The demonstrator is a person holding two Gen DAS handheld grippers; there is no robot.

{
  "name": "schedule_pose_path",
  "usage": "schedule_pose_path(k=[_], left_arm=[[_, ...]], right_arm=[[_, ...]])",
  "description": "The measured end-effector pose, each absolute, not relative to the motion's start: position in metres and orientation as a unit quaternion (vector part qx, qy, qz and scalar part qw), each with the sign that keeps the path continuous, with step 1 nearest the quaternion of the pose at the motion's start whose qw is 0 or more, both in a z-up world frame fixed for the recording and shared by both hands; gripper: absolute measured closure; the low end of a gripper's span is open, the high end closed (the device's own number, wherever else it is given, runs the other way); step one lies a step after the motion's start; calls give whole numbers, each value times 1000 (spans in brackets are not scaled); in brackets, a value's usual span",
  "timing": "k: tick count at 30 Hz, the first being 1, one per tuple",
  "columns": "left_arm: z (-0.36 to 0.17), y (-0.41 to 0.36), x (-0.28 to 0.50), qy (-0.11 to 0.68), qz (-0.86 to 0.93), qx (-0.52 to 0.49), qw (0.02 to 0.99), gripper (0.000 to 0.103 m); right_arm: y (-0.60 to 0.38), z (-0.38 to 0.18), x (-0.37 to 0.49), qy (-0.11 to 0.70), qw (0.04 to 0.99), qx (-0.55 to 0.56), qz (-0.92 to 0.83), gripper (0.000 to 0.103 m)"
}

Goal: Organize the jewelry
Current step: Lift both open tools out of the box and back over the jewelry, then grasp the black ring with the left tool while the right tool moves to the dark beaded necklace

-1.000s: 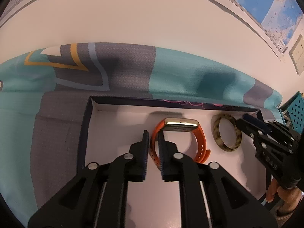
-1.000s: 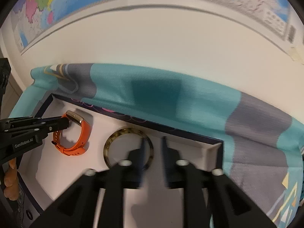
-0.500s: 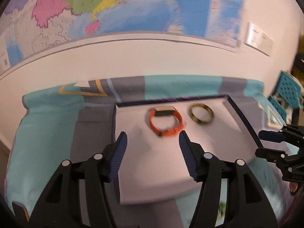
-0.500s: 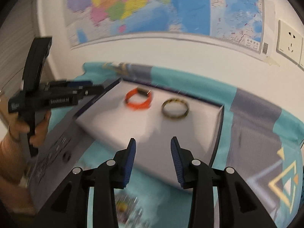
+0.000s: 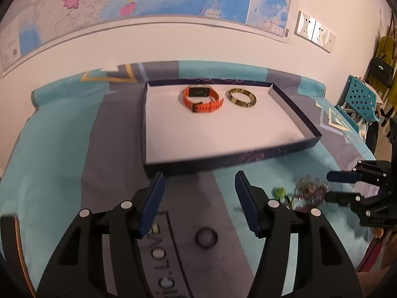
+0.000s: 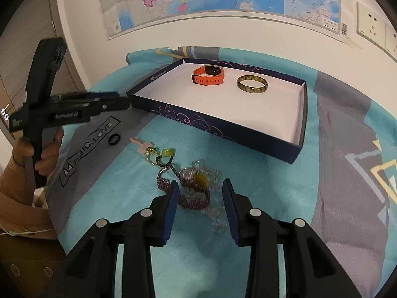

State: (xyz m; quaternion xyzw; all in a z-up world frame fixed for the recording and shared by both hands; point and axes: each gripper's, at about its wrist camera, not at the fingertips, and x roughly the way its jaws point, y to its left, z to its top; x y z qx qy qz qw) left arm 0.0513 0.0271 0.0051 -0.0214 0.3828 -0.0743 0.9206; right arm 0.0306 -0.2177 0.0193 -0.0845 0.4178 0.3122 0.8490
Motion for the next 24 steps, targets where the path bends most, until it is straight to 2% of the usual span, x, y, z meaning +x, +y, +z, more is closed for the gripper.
schedule_pose_path(k=[6,10,13,17,22,24], left_arm=[[-7,35,35,396,-63,-22,916,42],[-11,36,31,402,-66,-29,913,42],[-12,35,30,403,-67,-30,912,42],[-12,35,28,404,-70,-30,912,41],[-14,36,27,408,-69,-33,910,39],[-15,37,27,409,-69,-35,909,39]], right_arm=[[-224,17,25,423,851,-62,304,81],[-228,13,29,430,850,-38,301,84],[-231,10,36,438,847,-19,300,92],[-230,3,43,450,841,-8,300,93],[-227,8,39,442,845,-18,300,103],[-227,13,35,432,850,-22,301,102]])
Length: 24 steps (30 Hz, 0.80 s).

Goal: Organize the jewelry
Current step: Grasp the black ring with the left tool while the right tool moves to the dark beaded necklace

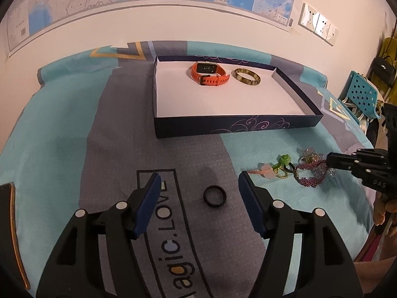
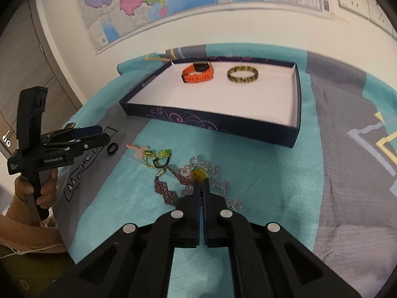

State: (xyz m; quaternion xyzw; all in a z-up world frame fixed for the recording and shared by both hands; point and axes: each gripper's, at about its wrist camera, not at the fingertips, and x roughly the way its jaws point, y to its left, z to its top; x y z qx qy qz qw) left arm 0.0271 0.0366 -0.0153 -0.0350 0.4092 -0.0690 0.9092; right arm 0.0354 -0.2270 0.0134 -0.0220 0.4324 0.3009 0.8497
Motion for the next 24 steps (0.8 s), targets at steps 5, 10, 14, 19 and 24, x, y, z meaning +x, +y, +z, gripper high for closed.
schedule_pose_path(k=[5,10,14,19,24], left_arm=[[-15,36,25,408,-70,-34,910,39],[-17,36,22,411,-73,-29,908,39],[-19,36,17,412,-76,-19,908,39],[-23,32,15,417,-85,-11,905,39],[-25,29,15,420,-89,-10,903,39]], right_arm=[[-218,36,15,395,857,-41,328,103],[-208,40,0,393,845,-55,360,103],[-211,25,1,424,835,-55,347,101],[-220,10,8,434,844,-42,312,74],[-210,0,9,444,836,-46,320,72]])
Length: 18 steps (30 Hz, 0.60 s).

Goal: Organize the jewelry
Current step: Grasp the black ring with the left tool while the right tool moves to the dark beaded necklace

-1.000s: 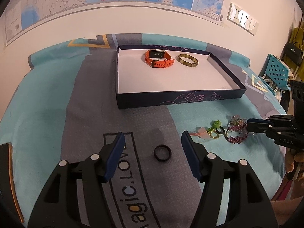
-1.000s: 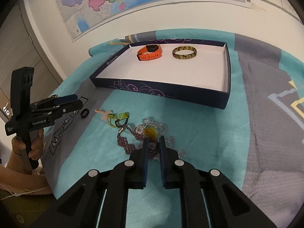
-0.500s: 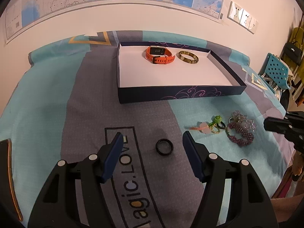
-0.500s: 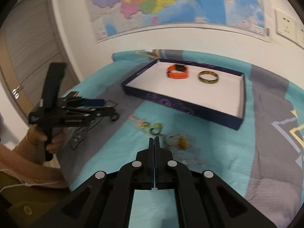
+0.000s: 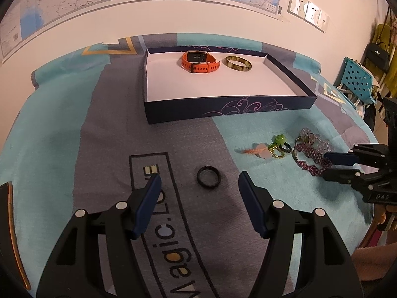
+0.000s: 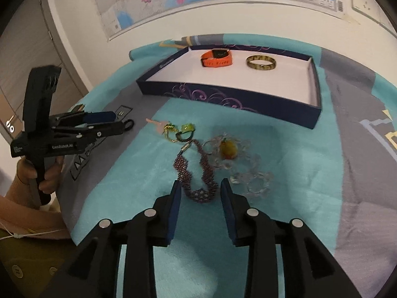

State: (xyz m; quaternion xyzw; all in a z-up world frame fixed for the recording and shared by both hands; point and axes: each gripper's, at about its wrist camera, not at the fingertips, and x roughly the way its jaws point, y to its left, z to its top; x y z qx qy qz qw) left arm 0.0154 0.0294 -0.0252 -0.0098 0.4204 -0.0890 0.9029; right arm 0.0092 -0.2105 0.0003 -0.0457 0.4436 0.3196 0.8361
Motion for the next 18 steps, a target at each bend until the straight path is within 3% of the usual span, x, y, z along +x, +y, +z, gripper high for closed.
schedule_pose_path(k=[5,9,12,14,18], left_arm=[[-28,28,17,424,-91,-9,901,39],[-28,24,17,425,-96,-1,900,41],[-29,21,20,427,-99,3,899,45],[-30,19,22,429,-99,4,898,50],[-30,18,23,432,-103,4,896,69]], right_arm=[[-199,0,12,434,841,-57,318,72],[-190,0,9,425,845,-92,311,89],[-189,1,8,423,845,-93,313,93],[-189,2,7,423,845,-89,315,97],[-193,10,8,415,847,-66,326,99]])
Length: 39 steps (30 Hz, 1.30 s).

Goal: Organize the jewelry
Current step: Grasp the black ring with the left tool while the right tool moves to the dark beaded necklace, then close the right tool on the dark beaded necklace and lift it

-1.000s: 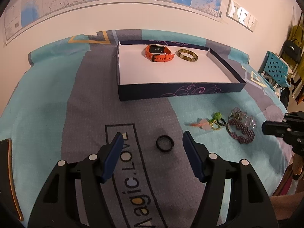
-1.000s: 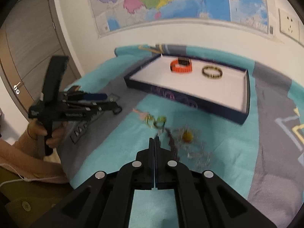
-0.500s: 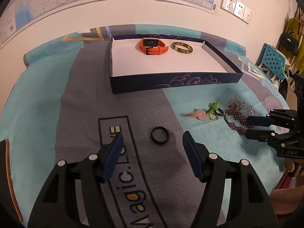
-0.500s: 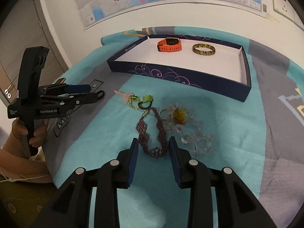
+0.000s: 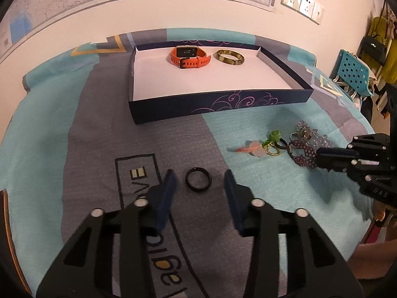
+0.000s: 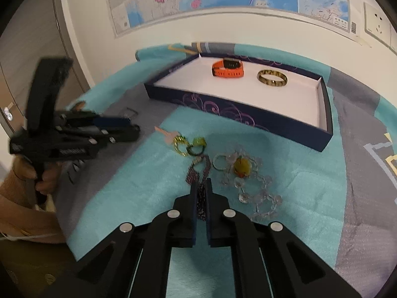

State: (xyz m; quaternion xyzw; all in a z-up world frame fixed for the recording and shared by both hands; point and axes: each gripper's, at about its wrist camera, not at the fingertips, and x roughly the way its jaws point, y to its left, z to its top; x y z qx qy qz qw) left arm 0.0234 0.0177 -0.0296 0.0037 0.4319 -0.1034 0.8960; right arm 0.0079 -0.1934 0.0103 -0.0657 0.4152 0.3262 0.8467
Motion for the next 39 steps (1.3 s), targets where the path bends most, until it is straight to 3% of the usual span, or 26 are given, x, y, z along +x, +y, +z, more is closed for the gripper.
schedule_pose_path(k=[1,2,30,32,35,39], left_arm=[[-30,17,23,432,-101,7,896,78],[-30,17,23,432,-100,8,896,81],[0,12,22,392,-118,3,912,80],[0,11,22,392,-121,3,912,80],[-2,10,21,394,-122,2,911,80],[-5,12,22,399,-122,-2,909,80]], right_arm=[[-194,13,9,413,847,-59,330,101],[-195,15,9,410,849,-57,330,101],[-205,62,23,360,865,-31,347,103],[-202,55,22,373,860,-45,344,98],[-198,34,19,406,846,-62,340,72],[-194,5,17,444,833,-89,318,72]])
